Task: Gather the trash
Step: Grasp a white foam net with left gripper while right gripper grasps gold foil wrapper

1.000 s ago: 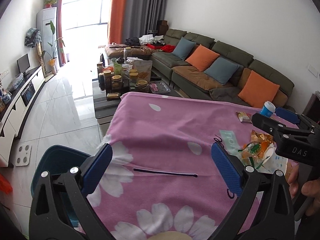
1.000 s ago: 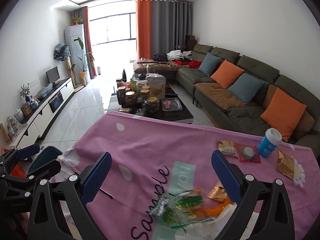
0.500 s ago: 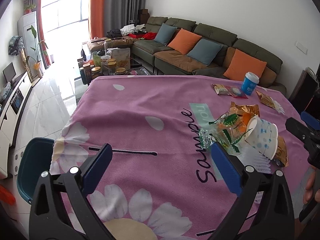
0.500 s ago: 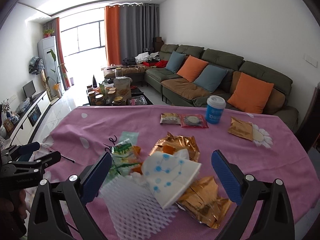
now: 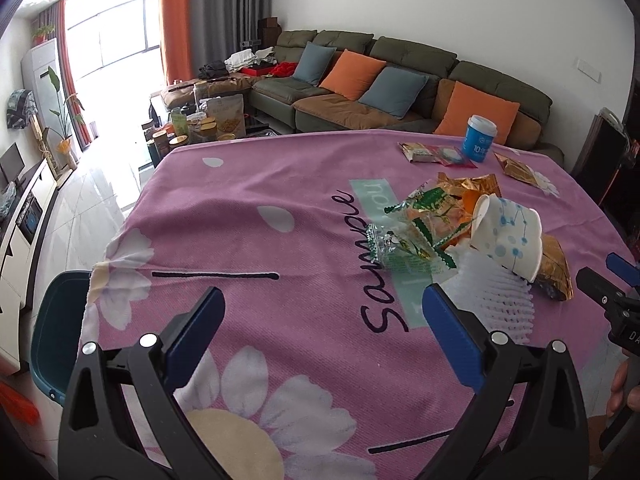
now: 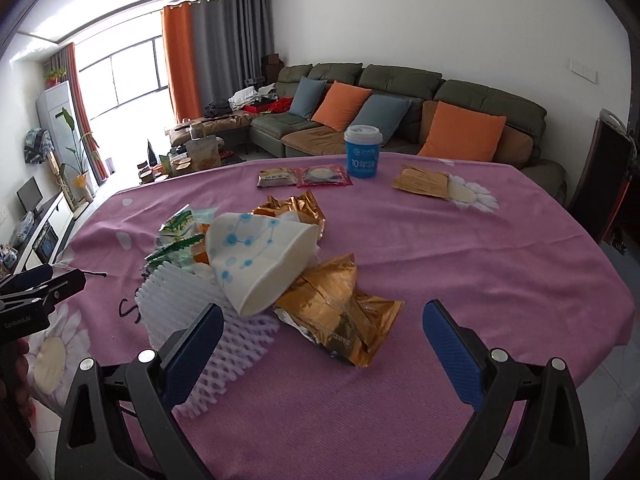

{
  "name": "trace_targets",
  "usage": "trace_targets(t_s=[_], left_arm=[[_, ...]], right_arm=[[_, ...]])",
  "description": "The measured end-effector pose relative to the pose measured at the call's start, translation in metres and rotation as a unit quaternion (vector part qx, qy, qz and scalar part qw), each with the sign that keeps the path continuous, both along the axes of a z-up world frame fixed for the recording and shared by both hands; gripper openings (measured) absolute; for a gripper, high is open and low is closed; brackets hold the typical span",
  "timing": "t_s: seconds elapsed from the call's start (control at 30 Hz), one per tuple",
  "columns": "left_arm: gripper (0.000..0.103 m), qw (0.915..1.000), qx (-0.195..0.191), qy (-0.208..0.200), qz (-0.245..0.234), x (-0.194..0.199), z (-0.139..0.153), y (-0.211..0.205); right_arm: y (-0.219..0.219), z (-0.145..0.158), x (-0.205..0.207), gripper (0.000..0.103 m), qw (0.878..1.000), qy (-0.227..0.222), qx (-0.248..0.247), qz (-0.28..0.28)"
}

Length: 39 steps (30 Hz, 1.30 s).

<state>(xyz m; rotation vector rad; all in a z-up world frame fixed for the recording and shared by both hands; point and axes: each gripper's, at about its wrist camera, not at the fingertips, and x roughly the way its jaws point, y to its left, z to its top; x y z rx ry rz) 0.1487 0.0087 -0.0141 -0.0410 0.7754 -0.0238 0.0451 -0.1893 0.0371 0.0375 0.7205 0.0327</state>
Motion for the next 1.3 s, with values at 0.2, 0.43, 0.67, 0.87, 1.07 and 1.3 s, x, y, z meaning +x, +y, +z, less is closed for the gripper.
trace_targets(t_s=[0.2, 0.43, 0.67, 0.87, 1.07, 1.3], left_arm=[[0.097, 0.9999, -0.005, -0.003, -0.014, -0.010, -0.006, -0.012], [0.097, 0.9984, -0.018, 0.007, -0.054, -0.014, -0.016, -0.035], [0.097, 0.9944, -0.049, 0.026, -0.090, -0.004, -0.025, -0.059], [0.097, 0.9888, -0.080, 0.036, -0.121, 0.015, -0.031, -0.071], [0.076, 0.9863, -0.080, 0.063, -0.130, 0.032, -0.040, -0.082], [0.045, 0.9808, -0.089, 0.086, -0.150, 0.038, -0.050, -0.092]], right_arm=[[-0.014, -0.009, -0.005, 0.096, 1.000, 0.008, 0.016, -0.019], [-0.019, -0.015, 0.002, 0.096, 1.000, 0.008, 0.017, -0.017], [-0.022, -0.019, 0.015, 0.096, 1.000, 0.011, 0.014, -0.010], [-0.025, -0.026, 0.029, 0.092, 0.999, 0.025, 0.022, -0.001], [-0.024, -0.036, 0.039, 0.081, 0.999, 0.044, 0.029, 0.012], [-0.024, -0.045, 0.045, 0.058, 0.997, 0.067, 0.028, 0.023]])
